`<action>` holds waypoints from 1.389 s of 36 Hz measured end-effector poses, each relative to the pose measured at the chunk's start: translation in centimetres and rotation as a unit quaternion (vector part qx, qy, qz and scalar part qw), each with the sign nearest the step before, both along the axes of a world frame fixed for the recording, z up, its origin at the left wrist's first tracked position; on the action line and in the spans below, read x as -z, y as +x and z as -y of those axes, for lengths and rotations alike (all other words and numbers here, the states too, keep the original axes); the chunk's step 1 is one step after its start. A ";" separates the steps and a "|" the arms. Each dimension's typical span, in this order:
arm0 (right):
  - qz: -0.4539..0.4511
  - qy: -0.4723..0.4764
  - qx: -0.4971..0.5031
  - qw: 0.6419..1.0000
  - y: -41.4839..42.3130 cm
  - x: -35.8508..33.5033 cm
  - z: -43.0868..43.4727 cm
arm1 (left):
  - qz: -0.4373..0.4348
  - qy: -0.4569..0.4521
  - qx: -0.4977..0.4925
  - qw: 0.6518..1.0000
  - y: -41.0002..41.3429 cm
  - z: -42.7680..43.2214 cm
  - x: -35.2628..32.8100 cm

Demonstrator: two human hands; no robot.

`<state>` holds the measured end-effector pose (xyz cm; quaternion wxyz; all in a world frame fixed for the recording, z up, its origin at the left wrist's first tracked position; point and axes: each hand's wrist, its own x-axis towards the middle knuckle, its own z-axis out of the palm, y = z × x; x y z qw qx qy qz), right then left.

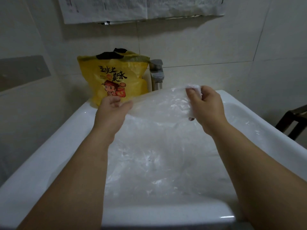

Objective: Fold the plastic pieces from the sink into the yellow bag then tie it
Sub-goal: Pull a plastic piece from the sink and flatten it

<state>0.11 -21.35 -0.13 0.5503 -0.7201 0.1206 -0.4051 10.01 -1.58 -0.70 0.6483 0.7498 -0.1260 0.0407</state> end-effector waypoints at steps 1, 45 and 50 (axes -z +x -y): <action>-0.009 -0.016 0.000 1.000 -0.1 0.0 0.0 | 0.031 0.012 -0.011 0.999 -0.2 0.0 0.0; -0.144 0.294 -0.450 0.831 1.1 0.3 -4.1 | -0.143 0.047 0.326 0.933 -4.1 2.1 -0.9; -0.027 0.387 -0.422 0.819 0.9 -1.2 -0.7 | -0.166 0.138 0.318 0.923 -3.3 1.5 -0.6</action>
